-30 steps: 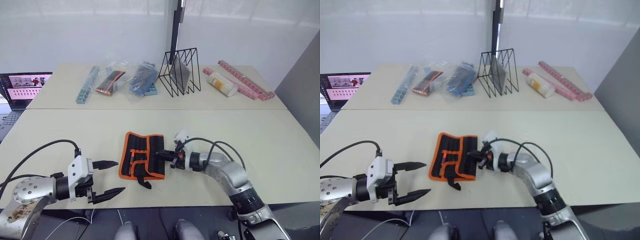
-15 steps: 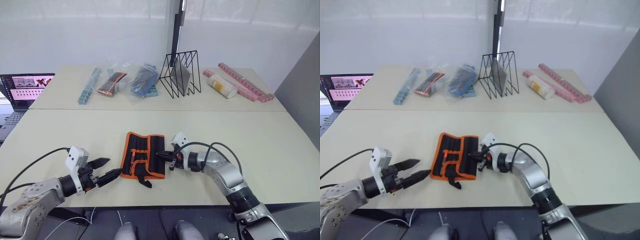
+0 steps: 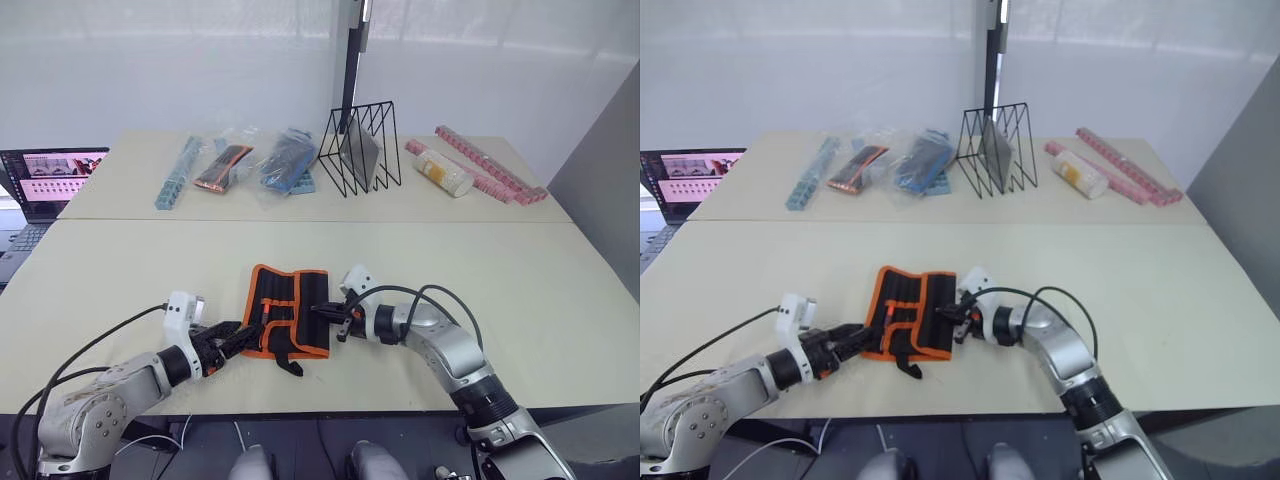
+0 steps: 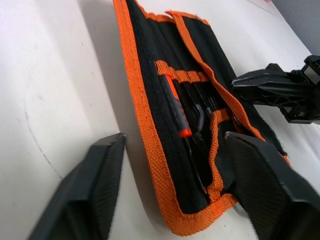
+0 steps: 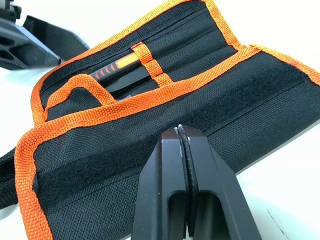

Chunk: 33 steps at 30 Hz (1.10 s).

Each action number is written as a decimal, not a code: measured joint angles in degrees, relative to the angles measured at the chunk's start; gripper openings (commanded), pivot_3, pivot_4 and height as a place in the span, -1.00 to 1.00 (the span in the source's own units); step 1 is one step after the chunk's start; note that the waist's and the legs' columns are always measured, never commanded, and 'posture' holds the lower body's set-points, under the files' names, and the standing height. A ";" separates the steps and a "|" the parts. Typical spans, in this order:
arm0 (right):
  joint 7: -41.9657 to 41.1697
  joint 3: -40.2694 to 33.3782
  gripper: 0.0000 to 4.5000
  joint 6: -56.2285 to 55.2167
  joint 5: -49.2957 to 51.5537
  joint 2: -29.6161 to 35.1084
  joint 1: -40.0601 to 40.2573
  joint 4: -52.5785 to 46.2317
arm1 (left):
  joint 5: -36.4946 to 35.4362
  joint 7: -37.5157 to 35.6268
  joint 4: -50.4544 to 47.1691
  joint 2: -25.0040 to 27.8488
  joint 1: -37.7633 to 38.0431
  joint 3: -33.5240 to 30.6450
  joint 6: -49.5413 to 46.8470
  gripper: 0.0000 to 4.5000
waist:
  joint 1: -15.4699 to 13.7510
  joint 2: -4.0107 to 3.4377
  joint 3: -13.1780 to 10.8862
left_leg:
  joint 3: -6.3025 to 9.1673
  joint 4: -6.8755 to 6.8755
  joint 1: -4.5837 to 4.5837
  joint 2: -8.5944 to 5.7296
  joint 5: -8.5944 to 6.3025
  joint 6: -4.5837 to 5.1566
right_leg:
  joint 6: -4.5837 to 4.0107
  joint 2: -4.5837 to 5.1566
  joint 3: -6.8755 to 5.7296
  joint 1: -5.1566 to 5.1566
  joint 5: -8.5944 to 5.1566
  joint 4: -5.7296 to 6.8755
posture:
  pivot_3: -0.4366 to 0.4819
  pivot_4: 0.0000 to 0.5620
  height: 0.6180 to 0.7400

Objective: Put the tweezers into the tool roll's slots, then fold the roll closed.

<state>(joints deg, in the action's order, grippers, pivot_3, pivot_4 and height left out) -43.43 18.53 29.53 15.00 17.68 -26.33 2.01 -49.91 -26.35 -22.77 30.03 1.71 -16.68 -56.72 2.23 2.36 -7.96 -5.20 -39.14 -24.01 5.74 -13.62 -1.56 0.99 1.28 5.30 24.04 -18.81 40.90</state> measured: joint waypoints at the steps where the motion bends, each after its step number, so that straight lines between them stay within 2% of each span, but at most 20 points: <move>1: 0.01 0.00 -1.00 0.07 -0.16 -0.01 0.00 -0.11 | -0.13 0.10 0.00 0.00 0.01 0.01 -0.49 -0.09 | 0.00 0.00 0.00 | 0.00 0.00 0.00 -0.01 0.00 0.00 | 0.00 0.00 0.00 0.00 0.00 0.00 | -0.05 -0.47 0.12; 7: 0.01 -0.09 -1.00 0.39 -0.33 -0.23 0.00 -0.29 | -0.72 0.51 0.26 0.01 0.16 0.71 -2.28 -0.99 | 0.04 0.00 0.00 | 0.01 0.00 -0.01 -0.01 0.00 0.00 | 0.00 0.00 0.00 0.02 0.00 0.00 | -0.05 -0.47 0.12; 15: 0.04 -0.08 -1.00 0.58 -0.42 -0.28 0.23 -0.72 | -0.41 0.20 1.59 0.39 -1.13 0.60 -1.67 -0.99 | 0.00 0.00 -0.01 | 0.02 0.00 -0.03 -0.02 0.01 -0.02 | 0.00 -0.01 0.00 0.03 0.00 0.00 | -0.05 -0.47 0.12; 23: 1.78 1.18 -1.00 0.53 -2.32 -2.43 0.23 -0.73 | 1.81 -6.85 2.41 9.24 -5.91 1.29 1.57 -0.99 | 0.54 0.01 -0.01 | 0.03 0.08 -0.06 0.01 0.03 -0.05 | -0.01 -0.08 0.02 0.17 0.00 0.00 | -0.05 -0.47 0.12; 27: 3.19 1.29 -1.00 0.50 -3.34 -4.05 0.17 -0.28 | 4.33 -9.87 1.07 12.67 -7.80 4.56 3.01 -0.99 | 0.52 0.01 -0.01 | 0.02 0.11 -0.03 0.01 0.03 -0.06 | -0.02 -0.07 0.03 0.13 0.00 0.00 | -0.05 -0.47 0.12; 33: 4.57 1.32 -1.00 0.51 -4.68 -4.98 0.40 -0.56 | 6.64 -11.90 -0.71 12.33 -11.76 13.20 3.10 -0.99 | 0.15 0.01 -0.01 | 0.02 0.08 -0.02 -0.01 0.05 -0.09 | -0.02 -0.07 0.03 0.09 0.00 -0.01 | -0.05 -0.47 0.12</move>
<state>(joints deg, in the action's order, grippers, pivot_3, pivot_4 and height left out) -38.87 19.85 30.04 10.31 12.70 -25.94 1.44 -43.27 -38.25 -23.49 42.36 -10.05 -3.48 -53.62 2.38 2.37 -7.97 -5.18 -39.06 -24.03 5.73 -13.57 -1.65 0.97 1.21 5.33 24.12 -18.82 40.90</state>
